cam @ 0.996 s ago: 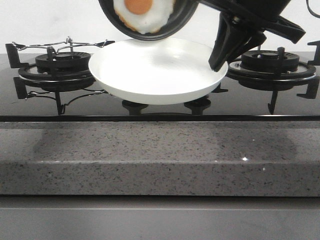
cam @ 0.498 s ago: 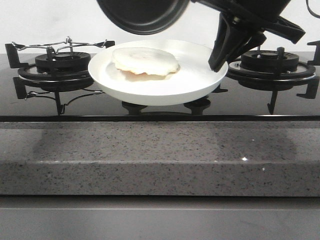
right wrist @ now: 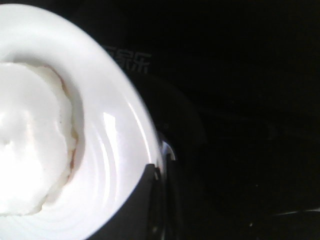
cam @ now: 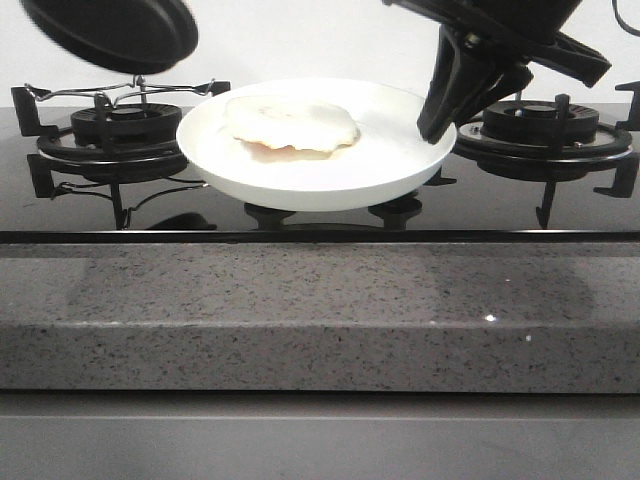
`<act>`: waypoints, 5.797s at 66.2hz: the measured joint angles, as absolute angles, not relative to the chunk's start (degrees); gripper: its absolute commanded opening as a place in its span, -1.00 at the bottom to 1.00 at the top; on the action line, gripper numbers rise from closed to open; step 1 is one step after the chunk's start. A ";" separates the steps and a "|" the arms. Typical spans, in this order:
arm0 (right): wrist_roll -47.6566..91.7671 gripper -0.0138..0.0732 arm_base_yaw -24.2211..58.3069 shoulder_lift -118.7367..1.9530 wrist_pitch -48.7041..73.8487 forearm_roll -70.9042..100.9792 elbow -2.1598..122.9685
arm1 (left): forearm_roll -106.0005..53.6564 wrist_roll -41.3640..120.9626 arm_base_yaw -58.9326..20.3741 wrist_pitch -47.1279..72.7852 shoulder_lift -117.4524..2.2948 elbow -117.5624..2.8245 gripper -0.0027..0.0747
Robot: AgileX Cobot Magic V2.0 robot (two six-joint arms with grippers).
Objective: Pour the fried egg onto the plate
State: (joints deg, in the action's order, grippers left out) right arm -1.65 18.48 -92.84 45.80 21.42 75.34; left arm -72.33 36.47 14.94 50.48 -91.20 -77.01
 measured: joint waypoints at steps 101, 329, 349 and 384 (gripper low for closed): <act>-1.65 -0.84 18.48 -92.84 45.80 21.42 75.34 | -85.63 33.83 22.10 64.75 -107.55 -77.01 0.31; -8.03 -0.84 11.21 -120.90 67.87 19.76 120.87 | -5.01 4.67 -3.47 57.23 -31.74 -45.08 0.25; -11.40 -0.47 11.21 -125.72 69.83 19.55 122.40 | -5.36 4.67 -3.47 57.23 -31.74 -45.08 0.25; -11.73 0.06 11.99 -123.93 71.30 19.63 129.77 | -5.58 4.67 -3.47 57.23 -31.74 -45.08 0.25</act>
